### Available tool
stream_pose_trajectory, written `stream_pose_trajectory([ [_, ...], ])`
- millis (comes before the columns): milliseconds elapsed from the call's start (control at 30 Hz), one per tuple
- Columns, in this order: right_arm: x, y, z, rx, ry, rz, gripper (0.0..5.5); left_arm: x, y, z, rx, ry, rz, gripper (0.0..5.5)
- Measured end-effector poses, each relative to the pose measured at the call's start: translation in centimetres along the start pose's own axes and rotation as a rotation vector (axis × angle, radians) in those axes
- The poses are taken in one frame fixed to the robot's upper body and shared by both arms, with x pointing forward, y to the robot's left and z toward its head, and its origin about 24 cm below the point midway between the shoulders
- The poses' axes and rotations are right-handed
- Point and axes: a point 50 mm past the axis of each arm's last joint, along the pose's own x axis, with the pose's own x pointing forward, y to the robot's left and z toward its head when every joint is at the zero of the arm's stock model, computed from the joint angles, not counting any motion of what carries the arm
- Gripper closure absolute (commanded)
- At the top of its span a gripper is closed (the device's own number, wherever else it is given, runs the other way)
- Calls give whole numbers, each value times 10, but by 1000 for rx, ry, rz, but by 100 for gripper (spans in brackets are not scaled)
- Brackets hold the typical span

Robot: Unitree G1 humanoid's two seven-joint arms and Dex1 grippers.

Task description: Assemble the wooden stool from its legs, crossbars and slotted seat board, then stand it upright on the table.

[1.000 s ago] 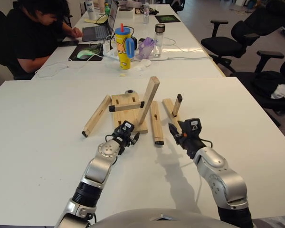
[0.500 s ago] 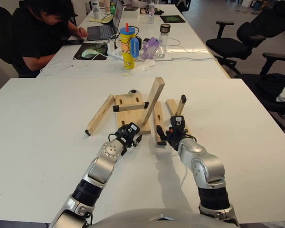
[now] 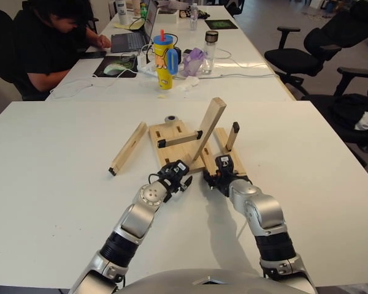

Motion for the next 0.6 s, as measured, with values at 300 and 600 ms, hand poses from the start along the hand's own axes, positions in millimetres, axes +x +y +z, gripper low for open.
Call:
stream_pose_trajectory([
  [300,-2,-15,6,40,-145,-69,346,-20,17,5,56,-27,-76,192],
  [600,-34,-15,53,115,-488,-12,346,-54,36,-3,454,39,-210,192],
])
